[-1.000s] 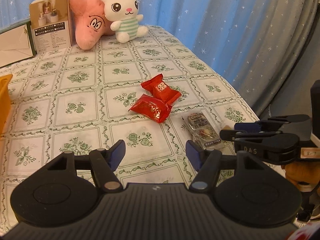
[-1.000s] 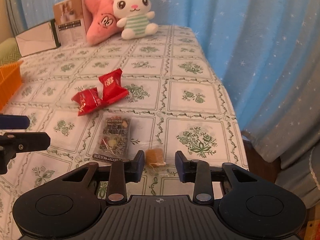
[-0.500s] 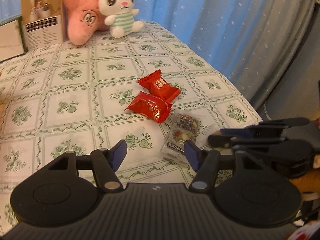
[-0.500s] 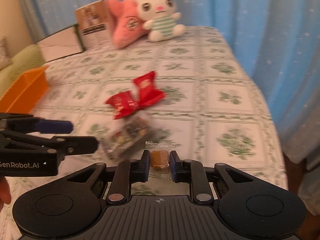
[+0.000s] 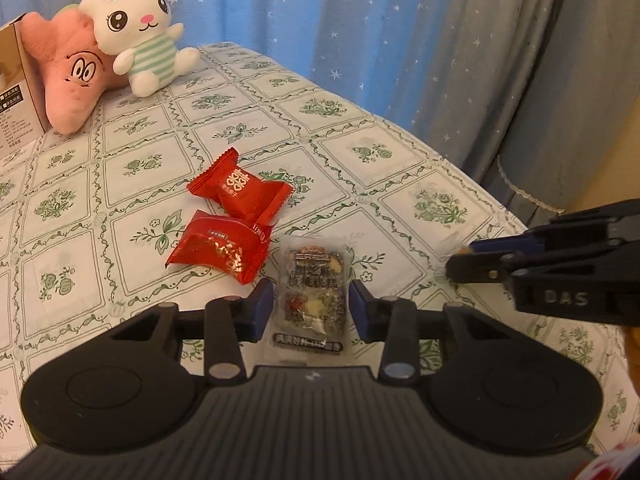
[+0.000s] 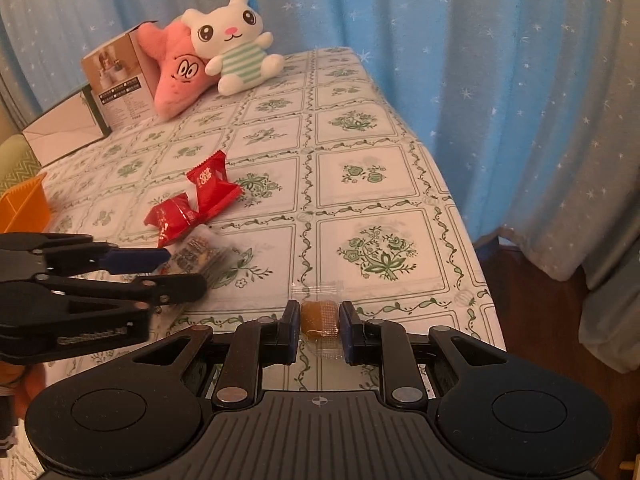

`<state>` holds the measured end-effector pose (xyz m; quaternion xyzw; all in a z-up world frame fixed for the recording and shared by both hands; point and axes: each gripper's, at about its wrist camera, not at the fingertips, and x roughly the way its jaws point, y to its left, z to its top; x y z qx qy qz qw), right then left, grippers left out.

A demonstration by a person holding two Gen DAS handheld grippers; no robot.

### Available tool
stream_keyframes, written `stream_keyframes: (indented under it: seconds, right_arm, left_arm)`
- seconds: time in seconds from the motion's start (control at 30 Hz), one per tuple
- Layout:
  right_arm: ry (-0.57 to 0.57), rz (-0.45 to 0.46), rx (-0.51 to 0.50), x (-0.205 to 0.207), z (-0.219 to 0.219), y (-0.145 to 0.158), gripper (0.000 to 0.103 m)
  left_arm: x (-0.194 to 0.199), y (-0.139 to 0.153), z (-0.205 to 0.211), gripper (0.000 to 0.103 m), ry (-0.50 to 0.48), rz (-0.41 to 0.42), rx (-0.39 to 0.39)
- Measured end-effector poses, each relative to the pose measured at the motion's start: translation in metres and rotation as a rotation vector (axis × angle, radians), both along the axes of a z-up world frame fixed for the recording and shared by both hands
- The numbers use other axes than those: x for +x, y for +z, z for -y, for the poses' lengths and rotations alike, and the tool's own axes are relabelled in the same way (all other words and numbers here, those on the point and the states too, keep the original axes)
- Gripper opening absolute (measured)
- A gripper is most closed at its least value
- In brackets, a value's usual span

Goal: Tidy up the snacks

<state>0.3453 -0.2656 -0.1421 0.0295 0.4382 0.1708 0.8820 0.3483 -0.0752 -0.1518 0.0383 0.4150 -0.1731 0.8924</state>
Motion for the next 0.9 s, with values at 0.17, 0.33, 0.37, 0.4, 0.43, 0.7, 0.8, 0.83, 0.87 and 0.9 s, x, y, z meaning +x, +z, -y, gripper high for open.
stream_keyframes:
  seconds: [0.17, 0.33, 0.37, 0.4, 0.43, 0.7, 0.8, 0.83, 0.87, 0.9]
  right_arm:
    - [0.005, 0.002, 0.000, -0.002, -0.004, 0.005, 0.021]
    - [0.008, 0.004, -0.002, -0.005, -0.010, 0.012, 0.021]
    - [0.009, 0.007, -0.004, -0.006, -0.010, 0.014, 0.021]
    - [0.012, 0.009, -0.007, -0.008, -0.011, 0.017, 0.021]
    - [0.014, 0.013, -0.011, -0.009, -0.013, 0.020, 0.021]
    - [0.042, 0.044, -0.006, -0.032, -0.034, 0.050, 0.021]
    - [0.056, 0.060, 0.002, -0.046, -0.049, 0.064, 0.021]
    - [0.061, 0.065, 0.002, -0.052, -0.054, 0.068, 0.021]
    - [0.065, 0.072, 0.004, -0.059, -0.060, 0.072, 0.021]
    - [0.068, 0.079, 0.007, -0.067, -0.066, 0.077, 0.021]
  left_arm:
    - [0.001, -0.004, 0.005, 0.036, -0.014, -0.001, 0.036]
    - [-0.007, -0.004, 0.005, 0.035, -0.021, -0.016, 0.055]
    - [-0.011, -0.003, 0.002, 0.034, -0.014, -0.026, 0.050]
    - [-0.016, -0.002, -0.002, 0.034, -0.004, -0.036, 0.038]
    - [-0.023, 0.000, -0.007, 0.034, 0.004, -0.039, 0.028]
    - [-0.084, 0.024, -0.054, 0.034, 0.134, -0.038, 0.000]
    - [-0.104, 0.042, -0.072, 0.034, 0.179, -0.027, -0.009]
    - [-0.111, 0.048, -0.078, 0.034, 0.190, -0.022, -0.013]
    - [-0.118, 0.055, -0.084, 0.034, 0.201, -0.015, -0.019]
    - [-0.125, 0.061, -0.090, 0.034, 0.215, -0.007, -0.025]
